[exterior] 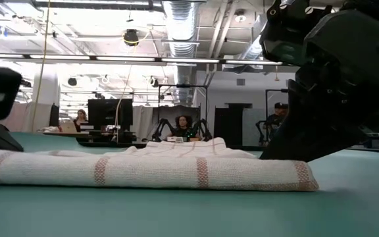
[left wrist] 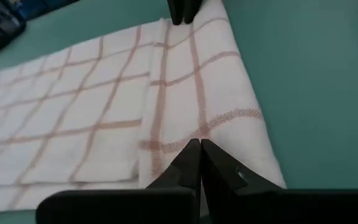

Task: Roll towel
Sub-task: Roll the white towel

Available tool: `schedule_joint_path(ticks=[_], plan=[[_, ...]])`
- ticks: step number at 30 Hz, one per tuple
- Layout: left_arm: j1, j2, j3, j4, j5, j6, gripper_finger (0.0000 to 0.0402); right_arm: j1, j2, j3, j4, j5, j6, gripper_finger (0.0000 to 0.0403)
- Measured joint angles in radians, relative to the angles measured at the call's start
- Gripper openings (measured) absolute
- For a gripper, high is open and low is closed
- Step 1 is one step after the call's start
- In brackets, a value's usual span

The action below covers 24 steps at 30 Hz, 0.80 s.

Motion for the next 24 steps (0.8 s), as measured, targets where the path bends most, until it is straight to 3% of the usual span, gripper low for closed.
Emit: schedule_joint_path(ticks=[4,9,15,19,24], plan=[[0.016,0.014,0.000,-0.028,0.038,-0.077,0.0000,0.007,-0.004,0.008,0.001,0.012,-0.094,0.0092],[0.019,0.014,0.000,-0.040,0.066,-0.083,0.0000,0.035,-0.010,0.059,-0.016,0.070,-0.313,0.0092],[0.021,0.014,0.000,-0.042,0.069,-0.087,0.0000,0.053,-0.013,0.116,0.021,0.064,-0.554,0.0101],[0.021,0.015,-0.001,-0.043,0.071,-0.088,0.0000,0.053,-0.013,0.132,0.034,0.022,-0.620,0.0149],[0.021,0.015,-0.001,-0.046,0.075,-0.100,0.0000,0.047,-0.013,0.132,0.001,0.022,-0.635,0.0254]])
